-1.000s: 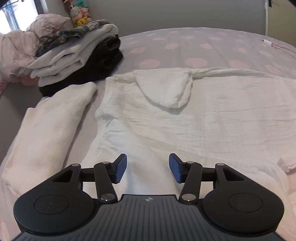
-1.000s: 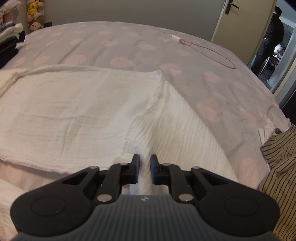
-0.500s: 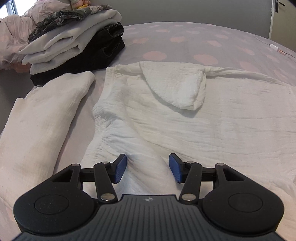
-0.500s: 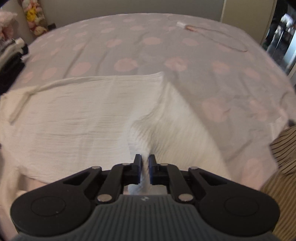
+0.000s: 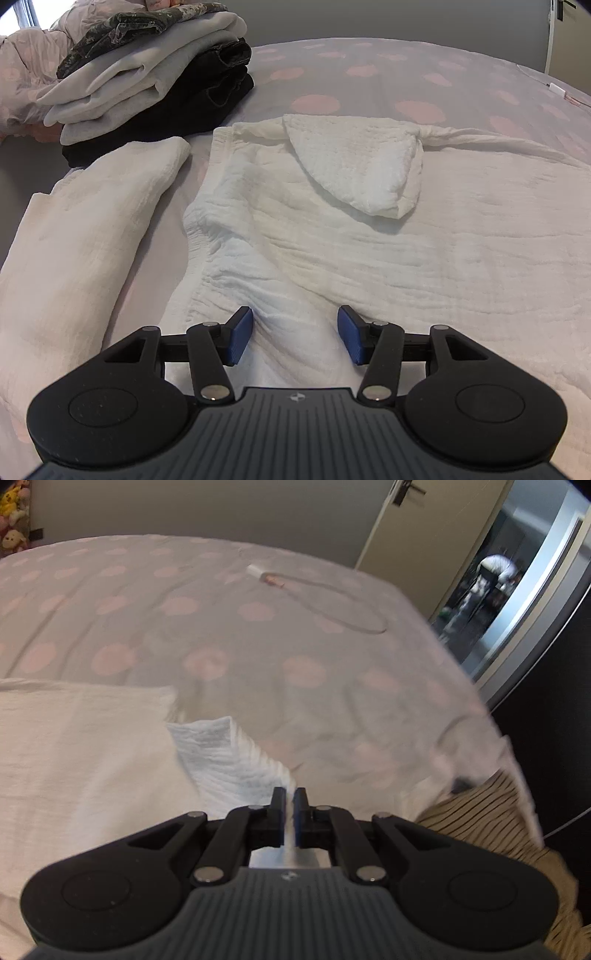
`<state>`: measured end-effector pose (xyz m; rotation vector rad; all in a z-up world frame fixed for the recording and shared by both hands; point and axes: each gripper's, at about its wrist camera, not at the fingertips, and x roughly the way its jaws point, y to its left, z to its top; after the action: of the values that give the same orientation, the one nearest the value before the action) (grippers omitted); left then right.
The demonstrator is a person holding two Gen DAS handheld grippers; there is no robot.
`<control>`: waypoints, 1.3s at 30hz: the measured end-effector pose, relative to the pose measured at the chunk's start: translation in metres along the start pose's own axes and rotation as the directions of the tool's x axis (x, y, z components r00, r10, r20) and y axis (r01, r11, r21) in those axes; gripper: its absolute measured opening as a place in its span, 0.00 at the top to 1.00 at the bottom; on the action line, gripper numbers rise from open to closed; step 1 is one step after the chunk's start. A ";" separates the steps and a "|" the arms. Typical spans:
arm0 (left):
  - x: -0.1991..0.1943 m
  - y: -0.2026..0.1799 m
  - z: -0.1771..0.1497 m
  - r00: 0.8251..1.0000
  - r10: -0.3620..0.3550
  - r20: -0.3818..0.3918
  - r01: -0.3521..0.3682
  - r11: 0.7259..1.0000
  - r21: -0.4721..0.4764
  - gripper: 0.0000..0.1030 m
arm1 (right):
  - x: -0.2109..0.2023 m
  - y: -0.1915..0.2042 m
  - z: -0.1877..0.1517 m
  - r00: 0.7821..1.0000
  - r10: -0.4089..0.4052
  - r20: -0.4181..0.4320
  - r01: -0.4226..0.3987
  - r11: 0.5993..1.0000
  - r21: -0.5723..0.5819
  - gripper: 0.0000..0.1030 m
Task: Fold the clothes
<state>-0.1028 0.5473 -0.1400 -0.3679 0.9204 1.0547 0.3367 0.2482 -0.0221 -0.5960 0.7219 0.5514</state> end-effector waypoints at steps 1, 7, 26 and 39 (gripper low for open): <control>0.000 0.000 0.000 1.000 0.000 0.000 0.000 1.000 -0.002 0.42 | 0.007 -0.006 0.007 1.000 -0.028 0.007 0.028 1.000 -0.010 0.95; 0.001 0.001 0.002 1.000 -0.001 0.002 0.001 1.000 -0.016 0.42 | 0.065 -0.031 0.049 0.980 -0.198 0.022 0.199 0.977 -0.070 0.95; -0.010 0.004 0.010 0.999 -0.012 0.043 0.012 1.000 0.003 0.42 | 0.145 -0.113 0.031 0.954 -0.265 -0.143 0.292 0.928 0.232 0.59; -0.072 0.005 -0.003 0.992 -0.084 0.094 0.078 0.995 0.067 0.42 | 0.029 -0.028 -0.093 0.977 0.067 -0.203 -0.041 0.991 0.130 0.59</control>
<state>-0.1218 0.5060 -0.0842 -0.2970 0.8436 0.9591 0.3322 0.1742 -0.0915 -0.5228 0.9651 0.4944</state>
